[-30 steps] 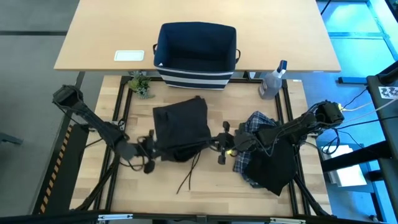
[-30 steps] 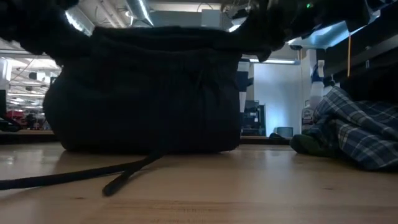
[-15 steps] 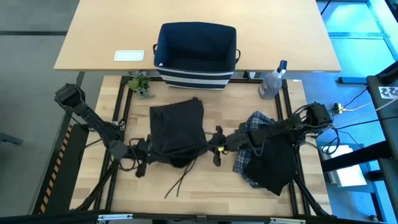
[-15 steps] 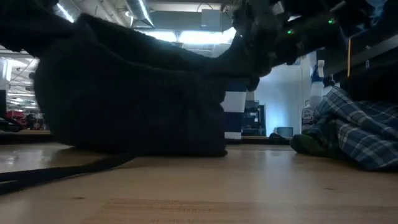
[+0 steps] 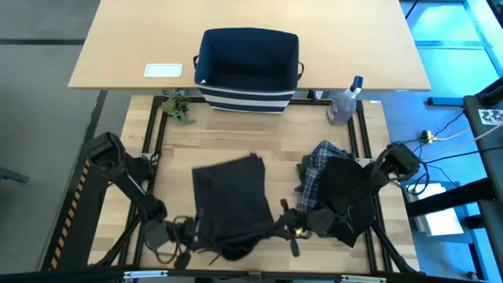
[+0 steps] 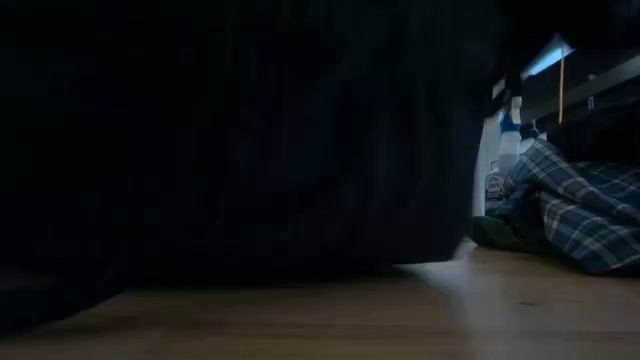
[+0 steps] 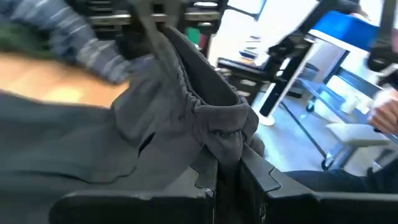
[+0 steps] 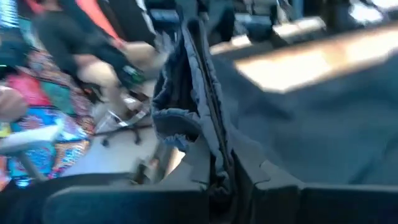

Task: Fold Laundry from Bin
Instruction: Fold the black shorts

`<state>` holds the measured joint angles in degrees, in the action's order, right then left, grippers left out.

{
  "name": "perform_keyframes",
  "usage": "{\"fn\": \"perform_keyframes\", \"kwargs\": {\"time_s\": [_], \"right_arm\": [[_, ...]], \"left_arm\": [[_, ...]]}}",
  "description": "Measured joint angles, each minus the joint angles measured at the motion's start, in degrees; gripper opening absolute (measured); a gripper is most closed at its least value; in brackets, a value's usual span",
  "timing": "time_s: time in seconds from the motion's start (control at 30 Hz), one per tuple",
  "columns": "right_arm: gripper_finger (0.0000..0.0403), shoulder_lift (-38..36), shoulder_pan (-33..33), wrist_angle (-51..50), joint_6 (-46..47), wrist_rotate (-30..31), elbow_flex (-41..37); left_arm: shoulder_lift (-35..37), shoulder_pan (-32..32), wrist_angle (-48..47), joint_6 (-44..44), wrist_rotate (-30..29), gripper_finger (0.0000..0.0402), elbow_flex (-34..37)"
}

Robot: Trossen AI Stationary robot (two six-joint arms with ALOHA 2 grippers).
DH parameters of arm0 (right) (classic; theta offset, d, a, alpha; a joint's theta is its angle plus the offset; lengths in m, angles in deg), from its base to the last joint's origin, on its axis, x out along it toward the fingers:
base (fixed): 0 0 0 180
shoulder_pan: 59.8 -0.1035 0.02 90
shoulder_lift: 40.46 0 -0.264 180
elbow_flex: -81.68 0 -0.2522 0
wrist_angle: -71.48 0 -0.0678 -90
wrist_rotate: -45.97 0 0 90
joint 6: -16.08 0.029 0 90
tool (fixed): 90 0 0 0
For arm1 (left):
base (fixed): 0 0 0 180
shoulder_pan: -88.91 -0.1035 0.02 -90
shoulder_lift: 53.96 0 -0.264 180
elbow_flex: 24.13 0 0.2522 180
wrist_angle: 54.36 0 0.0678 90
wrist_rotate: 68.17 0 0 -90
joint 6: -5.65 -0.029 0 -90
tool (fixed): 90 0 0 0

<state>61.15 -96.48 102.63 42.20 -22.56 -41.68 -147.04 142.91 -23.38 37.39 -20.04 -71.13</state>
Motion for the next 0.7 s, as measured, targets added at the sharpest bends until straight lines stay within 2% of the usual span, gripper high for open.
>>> {"fn": "perform_keyframes", "kwargs": {"time_s": [0.1,0.17,0.3,0.4,0.5,0.6,0.7], "right_arm": [[0.0022,-1.59,-0.47,5.89,-5.53,-0.76,0.08],[0.0022,-3.50,0.88,7.01,-9.01,-2.07,0.72],[0.0022,-6.17,6.84,2.96,-13.32,-3.97,1.92],[0.0022,-6.30,13.99,-3.77,-12.02,-4.71,1.95],[0.0022,-4.19,21.99,-8.58,-6.82,-7.78,1.53],[0.0022,-0.91,27.77,-8.17,-1.90,-12.12,-0.65],[0.0022,2.21,31.48,-7.38,0.65,-13.50,-1.54]], "left_arm": [[-1.34,1.31,0.18,-5.72,-0.90,0.0022,-4.73],[0.01,2.09,0.27,-10.27,-3.72,0.0022,-5.91],[5.82,3.64,-3.98,-12.66,-15.17,0.0022,-3.64],[11.17,3.86,-8.76,-4.86,-22.58,0.0022,2.83],[16.16,2.38,-12.31,9.74,-26.48,0.0022,12.44],[19.22,-1.48,-13.61,23.13,-24.85,0.0022,21.56],[20.04,-6.69,-12.99,30.71,-21.40,0.0022,27.88]]}}
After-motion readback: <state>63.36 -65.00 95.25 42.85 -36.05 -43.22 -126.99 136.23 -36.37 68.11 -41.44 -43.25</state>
